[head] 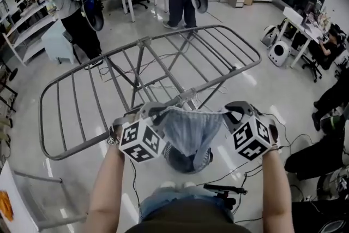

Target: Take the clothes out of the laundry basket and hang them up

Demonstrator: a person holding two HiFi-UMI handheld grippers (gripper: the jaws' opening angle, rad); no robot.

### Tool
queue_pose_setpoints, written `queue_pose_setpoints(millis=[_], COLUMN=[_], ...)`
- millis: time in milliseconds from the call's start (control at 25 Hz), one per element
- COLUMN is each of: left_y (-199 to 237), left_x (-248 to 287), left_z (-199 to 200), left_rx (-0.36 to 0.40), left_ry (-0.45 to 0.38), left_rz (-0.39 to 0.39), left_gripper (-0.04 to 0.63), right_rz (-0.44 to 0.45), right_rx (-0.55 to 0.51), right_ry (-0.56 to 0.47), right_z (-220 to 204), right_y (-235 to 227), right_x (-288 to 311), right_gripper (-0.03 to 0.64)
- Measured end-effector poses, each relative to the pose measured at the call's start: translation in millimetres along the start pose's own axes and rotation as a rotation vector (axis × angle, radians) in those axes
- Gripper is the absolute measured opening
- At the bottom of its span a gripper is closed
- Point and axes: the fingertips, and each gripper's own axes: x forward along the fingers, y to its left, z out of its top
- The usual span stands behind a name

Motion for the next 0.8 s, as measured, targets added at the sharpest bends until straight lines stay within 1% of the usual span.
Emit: queue_pose_setpoints(millis=[120, 240, 480, 600, 680, 800], left_y=[8, 17, 27, 25, 26, 43], left_x=[-20, -49, -115, -151, -173, -199], left_z=[-12, -26, -59, -82, -93, -89], left_rx=[-0.059, -0.099, -0.185, -0.199, -0.197, -0.196], left_ry=[0.041, 0.090, 0.206, 0.259, 0.288, 0.326], left_rz=[0.084, 0.164, 0.323, 0.394, 0.434, 0.507], left_gripper=[0.038, 0.038, 0.038, 0.038, 0.038, 0.038], right_rz=[0.024, 0.059, 0.139, 0.168, 0.167, 0.142], right_rx=[-0.058, -0.090, -0.199, -0.258, -0.295, -0.338], right_ry=[-0.083, -0.163, -0.307, -0.363, -0.396, -0.454], right_z=[23, 53, 119, 152, 172, 200], right_y=[-3, -2, 14, 39, 50, 39], right_x=[5, 11, 22, 24, 20, 8], right_gripper=[0.037, 0.037, 0.037, 0.037, 0.037, 0.037])
